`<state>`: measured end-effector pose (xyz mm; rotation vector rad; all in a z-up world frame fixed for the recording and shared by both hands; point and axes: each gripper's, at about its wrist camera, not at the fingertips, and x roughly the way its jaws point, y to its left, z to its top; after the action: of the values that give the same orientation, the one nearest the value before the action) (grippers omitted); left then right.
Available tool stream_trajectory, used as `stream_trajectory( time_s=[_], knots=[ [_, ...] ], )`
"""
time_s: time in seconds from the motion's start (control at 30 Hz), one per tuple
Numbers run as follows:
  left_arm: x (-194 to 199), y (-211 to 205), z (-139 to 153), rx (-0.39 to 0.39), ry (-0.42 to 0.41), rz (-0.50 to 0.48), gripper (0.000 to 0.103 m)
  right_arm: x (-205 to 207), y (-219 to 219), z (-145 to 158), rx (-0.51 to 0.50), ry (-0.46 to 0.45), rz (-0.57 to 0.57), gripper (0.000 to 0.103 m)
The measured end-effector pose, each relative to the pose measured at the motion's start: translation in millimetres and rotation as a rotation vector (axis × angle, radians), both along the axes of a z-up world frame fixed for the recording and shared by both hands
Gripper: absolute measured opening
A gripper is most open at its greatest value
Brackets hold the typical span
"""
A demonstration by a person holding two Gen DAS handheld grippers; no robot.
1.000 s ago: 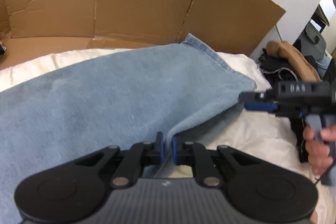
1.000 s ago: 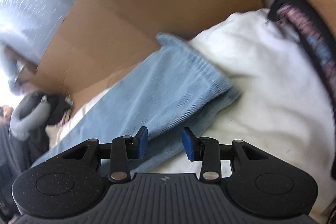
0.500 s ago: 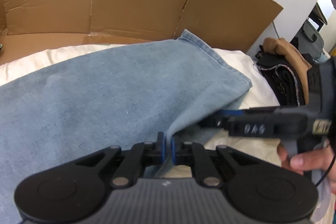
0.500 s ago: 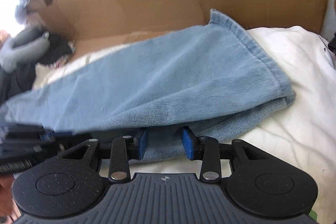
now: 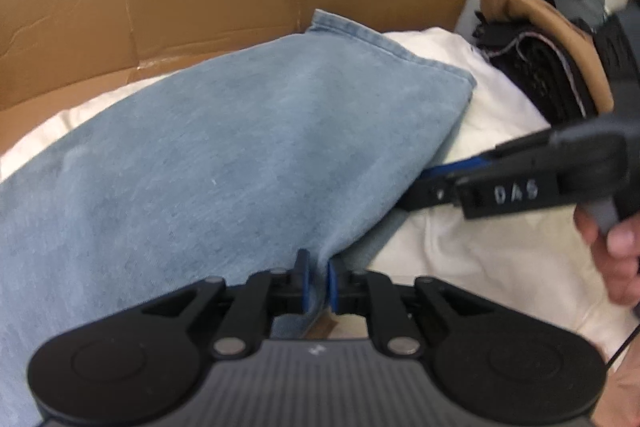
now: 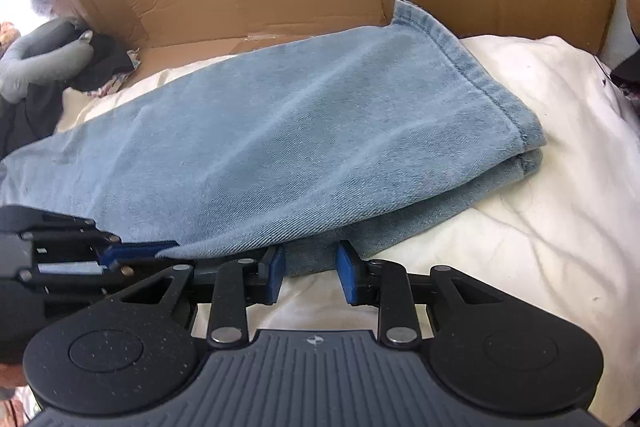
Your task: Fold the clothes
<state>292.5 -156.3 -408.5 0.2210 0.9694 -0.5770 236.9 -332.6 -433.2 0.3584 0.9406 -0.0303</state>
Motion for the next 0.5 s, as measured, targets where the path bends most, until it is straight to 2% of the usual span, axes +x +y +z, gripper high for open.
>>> stream_trajectory(
  time_s=[0.2,0.3,0.47,0.5],
  knots=[
    [2,2,2,-0.002,0.023,0.01,0.013,-6,-21,7,0.0,-0.014,-0.081,0.035],
    [0,5,4,0.004,0.035,0.014,0.021,-9,-33,10,0.002,-0.015,-0.132,0.035],
    [-9,21,11,0.03,0.044,0.035,0.049,-13,-32,15,0.03,-0.014,-0.134,0.035],
    [-11,25,12,0.038,0.046,0.038,0.052,-13,-29,16,0.035,-0.013,-0.125,0.035]
  ],
)
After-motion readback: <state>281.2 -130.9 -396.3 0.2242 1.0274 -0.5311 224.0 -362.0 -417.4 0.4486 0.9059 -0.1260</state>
